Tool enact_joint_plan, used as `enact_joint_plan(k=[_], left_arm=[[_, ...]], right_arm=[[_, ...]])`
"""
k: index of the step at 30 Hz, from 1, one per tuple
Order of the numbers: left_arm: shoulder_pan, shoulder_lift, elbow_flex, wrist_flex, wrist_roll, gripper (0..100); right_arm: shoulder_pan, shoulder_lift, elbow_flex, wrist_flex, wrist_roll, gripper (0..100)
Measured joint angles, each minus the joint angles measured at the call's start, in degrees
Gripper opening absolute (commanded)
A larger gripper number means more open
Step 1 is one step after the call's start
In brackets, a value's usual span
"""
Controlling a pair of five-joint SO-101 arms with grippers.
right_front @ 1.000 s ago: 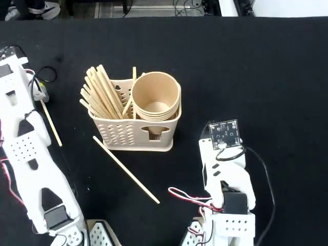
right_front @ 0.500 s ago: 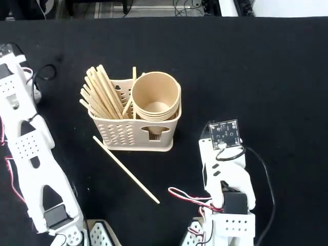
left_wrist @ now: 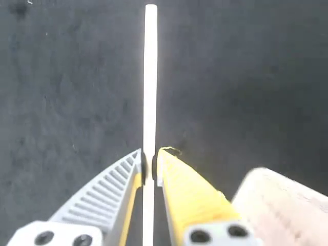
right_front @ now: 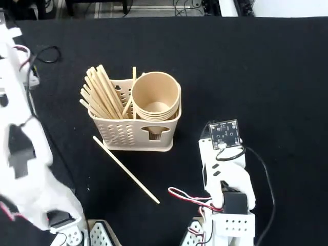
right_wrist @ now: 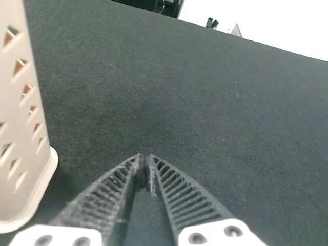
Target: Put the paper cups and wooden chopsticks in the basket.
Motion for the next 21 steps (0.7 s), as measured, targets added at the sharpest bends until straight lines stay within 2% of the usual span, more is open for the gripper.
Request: enact_joint_plan(k=[5,14,17,21], left_arm=[[3.87,-22.86,15.56,-5.89,3.69,3],[13.63,-61.71,42.99,-24.09,7.82,3],[18.46,-74.81,53.36,-32.70,8.09,3],[23.65,-91.34,68.31,-48.62,8.26,3]], right_arm=[[0.00,0.00,0.00,0.00,0.00,1.3],[0.00,0.00,0.00,0.00,0.00,1.3],[0.00,0.00,0.00,0.00,0.00,1.3],[0.00,0.00,0.00,0.00,0.00,1.4]])
